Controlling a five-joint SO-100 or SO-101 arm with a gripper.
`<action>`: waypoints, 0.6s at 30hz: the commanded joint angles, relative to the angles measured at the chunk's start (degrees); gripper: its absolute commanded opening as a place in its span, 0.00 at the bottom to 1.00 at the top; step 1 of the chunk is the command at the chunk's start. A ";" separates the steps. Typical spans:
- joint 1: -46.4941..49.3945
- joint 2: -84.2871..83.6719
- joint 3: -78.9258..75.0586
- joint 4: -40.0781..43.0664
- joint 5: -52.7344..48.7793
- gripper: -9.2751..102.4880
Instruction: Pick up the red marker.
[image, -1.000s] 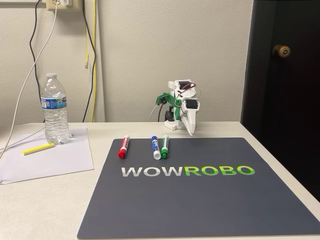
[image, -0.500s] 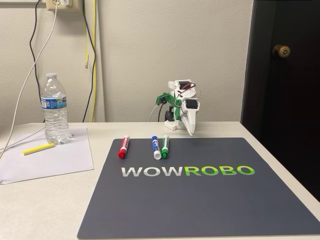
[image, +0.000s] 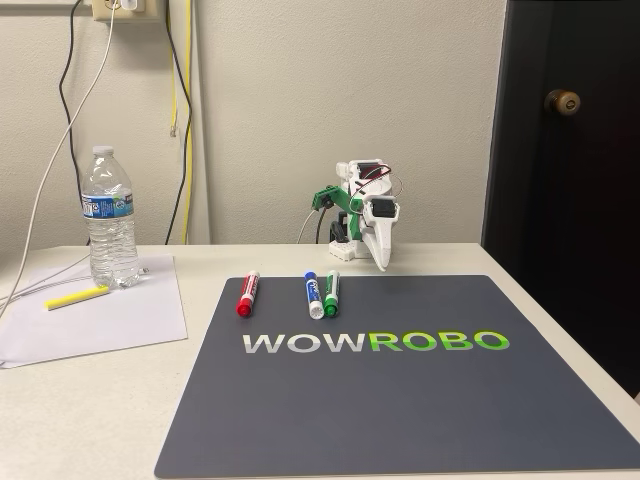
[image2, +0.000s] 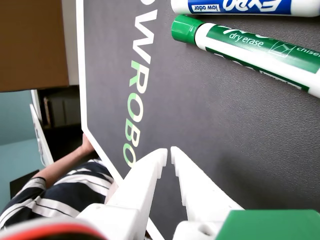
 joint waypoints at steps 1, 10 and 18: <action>-0.18 0.44 -0.26 -2.29 1.05 0.08; 3.16 -9.76 -13.71 -1.58 0.70 0.08; 8.44 -46.41 -58.27 18.98 -13.62 0.08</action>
